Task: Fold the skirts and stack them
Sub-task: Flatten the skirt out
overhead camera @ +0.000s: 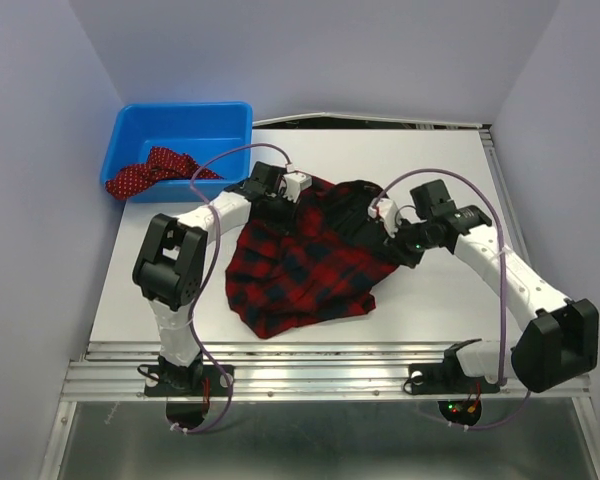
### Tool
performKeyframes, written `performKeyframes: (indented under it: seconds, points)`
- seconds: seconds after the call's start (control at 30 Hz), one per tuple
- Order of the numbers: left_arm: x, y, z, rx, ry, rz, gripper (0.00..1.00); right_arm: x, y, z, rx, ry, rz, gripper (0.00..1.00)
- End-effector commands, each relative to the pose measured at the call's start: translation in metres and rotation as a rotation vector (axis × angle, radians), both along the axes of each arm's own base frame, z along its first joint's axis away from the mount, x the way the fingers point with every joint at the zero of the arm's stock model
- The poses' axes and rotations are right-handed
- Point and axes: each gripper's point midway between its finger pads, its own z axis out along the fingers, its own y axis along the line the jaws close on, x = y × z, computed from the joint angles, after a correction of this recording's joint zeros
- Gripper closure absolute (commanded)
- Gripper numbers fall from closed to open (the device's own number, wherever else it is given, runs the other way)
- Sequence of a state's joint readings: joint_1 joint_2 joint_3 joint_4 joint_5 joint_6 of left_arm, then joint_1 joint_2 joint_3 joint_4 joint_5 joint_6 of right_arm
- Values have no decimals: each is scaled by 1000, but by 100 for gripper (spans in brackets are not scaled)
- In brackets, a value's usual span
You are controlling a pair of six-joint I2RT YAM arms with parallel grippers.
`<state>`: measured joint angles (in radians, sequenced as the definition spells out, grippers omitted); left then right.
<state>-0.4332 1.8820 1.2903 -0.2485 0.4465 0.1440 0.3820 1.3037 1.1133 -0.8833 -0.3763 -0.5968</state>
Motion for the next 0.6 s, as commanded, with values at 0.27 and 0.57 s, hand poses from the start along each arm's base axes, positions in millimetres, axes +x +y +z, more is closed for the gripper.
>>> performKeyframes:
  seconds: [0.27,0.57]
  points:
    - [-55,-37,77,-158,-140,-302,64,16,-96,-41,-205,74,-158,73]
    - [-63,-52,111,-212,-184,-338,46,53,-90,4,13,72,-319,32]
